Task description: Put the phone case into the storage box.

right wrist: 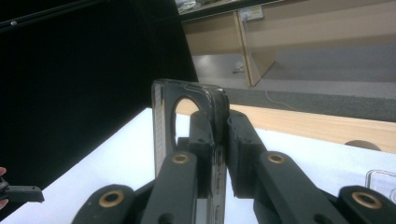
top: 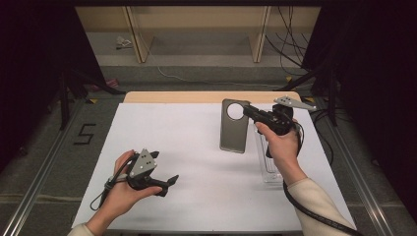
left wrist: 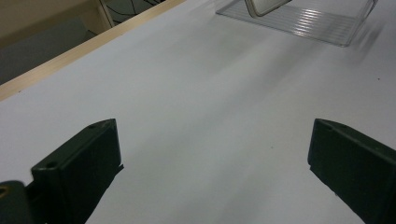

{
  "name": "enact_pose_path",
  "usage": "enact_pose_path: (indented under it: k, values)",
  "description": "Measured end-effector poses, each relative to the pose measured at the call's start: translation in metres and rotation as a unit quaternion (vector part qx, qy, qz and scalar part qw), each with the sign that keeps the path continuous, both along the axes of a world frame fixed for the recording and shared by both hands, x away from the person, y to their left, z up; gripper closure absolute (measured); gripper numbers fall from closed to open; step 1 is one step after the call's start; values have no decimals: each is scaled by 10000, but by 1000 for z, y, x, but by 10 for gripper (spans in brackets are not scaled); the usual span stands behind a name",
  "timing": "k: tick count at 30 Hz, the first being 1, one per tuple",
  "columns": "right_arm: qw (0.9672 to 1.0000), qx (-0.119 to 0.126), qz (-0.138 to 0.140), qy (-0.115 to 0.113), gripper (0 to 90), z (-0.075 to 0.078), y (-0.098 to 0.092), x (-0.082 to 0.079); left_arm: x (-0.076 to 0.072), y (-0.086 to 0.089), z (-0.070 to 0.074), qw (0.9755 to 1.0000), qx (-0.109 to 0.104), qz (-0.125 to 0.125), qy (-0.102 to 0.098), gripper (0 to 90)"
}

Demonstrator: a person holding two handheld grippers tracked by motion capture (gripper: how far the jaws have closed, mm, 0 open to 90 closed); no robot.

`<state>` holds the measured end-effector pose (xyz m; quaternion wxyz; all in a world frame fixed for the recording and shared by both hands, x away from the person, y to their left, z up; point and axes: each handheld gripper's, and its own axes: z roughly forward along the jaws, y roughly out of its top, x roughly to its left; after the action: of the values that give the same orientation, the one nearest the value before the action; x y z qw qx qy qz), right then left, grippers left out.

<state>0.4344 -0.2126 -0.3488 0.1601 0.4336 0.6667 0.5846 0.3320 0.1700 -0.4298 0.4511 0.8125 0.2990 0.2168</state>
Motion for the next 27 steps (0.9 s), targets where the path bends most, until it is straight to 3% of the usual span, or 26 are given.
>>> enact_pose_path:
  k: [27]
  values:
    - [9999, -14, -83, -73, 818, 5, -8, 1, 0, 0, 0, 10000, -8, 2, -7, 22]
